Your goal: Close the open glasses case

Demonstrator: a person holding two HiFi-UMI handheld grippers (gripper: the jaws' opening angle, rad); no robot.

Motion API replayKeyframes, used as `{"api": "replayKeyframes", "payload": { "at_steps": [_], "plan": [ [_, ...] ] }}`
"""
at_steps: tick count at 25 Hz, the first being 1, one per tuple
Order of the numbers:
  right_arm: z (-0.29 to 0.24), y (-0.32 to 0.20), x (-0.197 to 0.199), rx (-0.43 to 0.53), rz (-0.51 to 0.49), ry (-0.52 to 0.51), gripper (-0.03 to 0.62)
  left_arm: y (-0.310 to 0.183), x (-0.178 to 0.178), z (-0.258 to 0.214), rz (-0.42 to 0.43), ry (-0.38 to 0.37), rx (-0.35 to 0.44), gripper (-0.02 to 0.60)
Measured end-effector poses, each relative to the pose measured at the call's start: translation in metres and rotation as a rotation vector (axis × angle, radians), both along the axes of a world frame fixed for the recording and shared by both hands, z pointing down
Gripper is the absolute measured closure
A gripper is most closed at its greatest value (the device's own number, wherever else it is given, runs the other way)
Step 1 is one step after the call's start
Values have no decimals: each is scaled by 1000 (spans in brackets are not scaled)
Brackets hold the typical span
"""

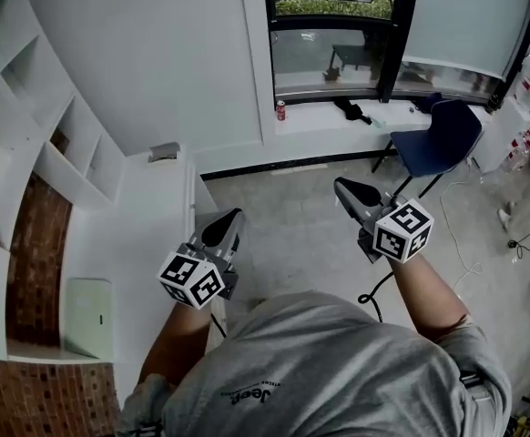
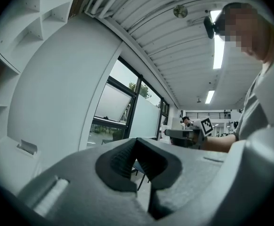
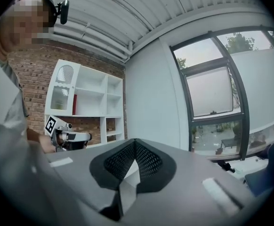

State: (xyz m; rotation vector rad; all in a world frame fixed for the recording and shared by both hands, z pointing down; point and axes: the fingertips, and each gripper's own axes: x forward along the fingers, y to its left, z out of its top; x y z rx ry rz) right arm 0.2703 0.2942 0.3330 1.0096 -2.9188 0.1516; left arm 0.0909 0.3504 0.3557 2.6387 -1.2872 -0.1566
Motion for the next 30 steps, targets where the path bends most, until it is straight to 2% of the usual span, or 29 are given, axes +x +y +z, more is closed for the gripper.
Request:
{"api": "replayKeyframes", "payload": {
  "at_steps": [6,13,24,30],
  "plan": [
    [-6,-71,-79,2,8,-19,585,-68,-85,-2,2,6,-8,584],
    [-3,-135,-129,-21,-7,-12,585,-124,-141,-3,-21,25,-21,584],
    [15,-246,-155,-25,-70,-16,585,-213,-168,15,-97,6,-43,584],
    [25,-338,-142,-13,-124,-19,585,-299,-148,18,-135,-7,-25,584]
  ]
}}
